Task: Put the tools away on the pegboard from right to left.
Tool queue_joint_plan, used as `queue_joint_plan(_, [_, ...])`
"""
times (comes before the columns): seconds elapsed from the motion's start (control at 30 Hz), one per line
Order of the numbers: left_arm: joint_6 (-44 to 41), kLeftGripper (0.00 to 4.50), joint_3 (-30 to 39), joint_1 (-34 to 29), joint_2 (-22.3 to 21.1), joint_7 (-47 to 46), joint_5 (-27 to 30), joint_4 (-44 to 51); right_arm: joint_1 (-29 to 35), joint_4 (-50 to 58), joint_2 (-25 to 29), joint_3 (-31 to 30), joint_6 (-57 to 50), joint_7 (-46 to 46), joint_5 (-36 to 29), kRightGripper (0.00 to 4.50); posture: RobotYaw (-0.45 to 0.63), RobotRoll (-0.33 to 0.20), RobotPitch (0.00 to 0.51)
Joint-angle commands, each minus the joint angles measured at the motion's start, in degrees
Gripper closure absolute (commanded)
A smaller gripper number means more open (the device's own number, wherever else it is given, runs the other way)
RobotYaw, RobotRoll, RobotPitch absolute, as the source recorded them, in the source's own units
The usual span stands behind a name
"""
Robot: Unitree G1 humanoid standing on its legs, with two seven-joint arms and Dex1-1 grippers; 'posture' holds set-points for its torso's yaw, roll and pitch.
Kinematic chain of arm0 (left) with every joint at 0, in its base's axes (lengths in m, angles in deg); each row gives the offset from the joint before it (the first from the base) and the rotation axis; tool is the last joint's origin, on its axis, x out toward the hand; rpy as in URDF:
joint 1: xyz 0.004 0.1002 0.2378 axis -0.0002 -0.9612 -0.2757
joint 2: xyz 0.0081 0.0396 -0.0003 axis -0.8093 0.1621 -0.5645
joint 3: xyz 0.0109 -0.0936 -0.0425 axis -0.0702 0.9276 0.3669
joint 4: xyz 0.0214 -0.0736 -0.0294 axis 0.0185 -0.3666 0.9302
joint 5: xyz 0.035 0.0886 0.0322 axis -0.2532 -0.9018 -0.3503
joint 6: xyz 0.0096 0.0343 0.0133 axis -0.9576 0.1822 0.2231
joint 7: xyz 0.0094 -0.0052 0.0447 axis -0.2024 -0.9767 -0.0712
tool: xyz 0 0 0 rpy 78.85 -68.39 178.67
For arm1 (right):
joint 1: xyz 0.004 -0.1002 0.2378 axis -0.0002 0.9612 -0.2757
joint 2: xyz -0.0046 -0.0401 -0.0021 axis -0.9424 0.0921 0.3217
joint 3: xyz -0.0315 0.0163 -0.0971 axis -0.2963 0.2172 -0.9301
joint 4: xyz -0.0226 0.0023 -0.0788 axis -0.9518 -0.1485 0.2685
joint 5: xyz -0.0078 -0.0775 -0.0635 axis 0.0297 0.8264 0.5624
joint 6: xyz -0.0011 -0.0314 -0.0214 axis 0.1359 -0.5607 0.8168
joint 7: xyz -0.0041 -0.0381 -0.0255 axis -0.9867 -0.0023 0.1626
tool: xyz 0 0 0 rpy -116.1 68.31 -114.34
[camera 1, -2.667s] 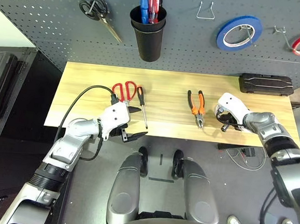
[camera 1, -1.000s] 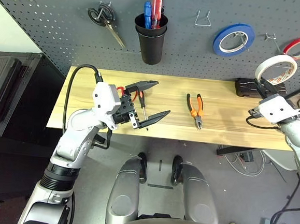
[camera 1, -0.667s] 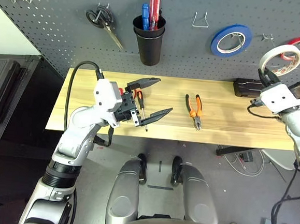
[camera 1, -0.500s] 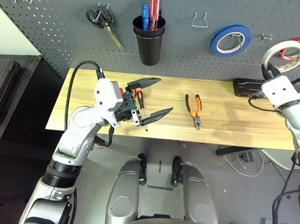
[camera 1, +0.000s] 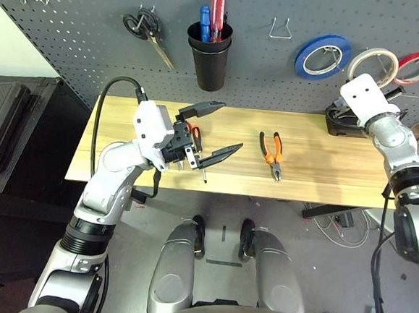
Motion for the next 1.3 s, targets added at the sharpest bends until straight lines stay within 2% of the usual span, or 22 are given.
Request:
queue_joint_plan(0.03, [-0.42, 0.00, -0.77, -0.38, -0.22, 0.11, -0.86, 0.04, 1.70, 0.33, 0.26, 0.87, 2.90, 0.41, -1.41, 2.09, 0.08, 0.000, 0.232])
queue_joint_plan(0.2, [-0.28, 0.00, -0.74, -0.94, -0.34, 0.04, -1.31, -0.10, 9.41, 5.38, 2.51, -0.20, 14.26, 5.23, 0.36, 0.17, 0.08, 0.000, 0.240])
queue_joint_plan(0.23, [-0.24, 0.00, -0.76, -1.08, -0.36, 0.06, -1.39, -0.16, 11.37, 6.37, 2.70, -0.01, 15.83, 5.62, 0.21, 0.03, 0.08, 0.000, 0.240])
queue_joint_plan(0.5, [-0.42, 0.00, -0.34, -2.05, -1.14, 0.47, -1.40, -0.15, 25.90, 18.74, 2.28, 4.16, 22.63, 5.79, -5.84, 0.03, 0.07, 0.000, 0.254])
queue_joint_plan(0.6, [-0.37, 0.00, -0.23, -2.27, -1.45, 0.70, -1.28, -0.36, 30.01, 23.77, 1.00, 5.11, 18.86, 2.65, -9.38, 0.03, 0.07, 0.000, 0.256])
queue_joint_plan(0.83, [-0.63, 0.00, 0.14, -2.88, -1.81, 0.82, -0.82, -0.43, 39.39, 35.31, -1.93, 4.00, 2.78, -9.26, -15.71, 0.03, 0.07, 0.000, 0.259])
queue_joint_plan(1.03, [0.15, 0.00, -0.12, -4.12, -3.20, 1.34, -2.34, -2.22, 41.60, 42.26, -4.05, 5.22, -11.12, -12.78, -18.69, 0.03, 0.08, 0.000, 0.260])
queue_joint_plan(1.3, [0.48, 0.00, -0.75, -4.53, -4.48, 1.58, -5.32, -4.62, 40.29, 47.81, -5.83, 6.02, -27.74, -13.51, -20.78, 0.03, 0.08, 0.000, 0.263])
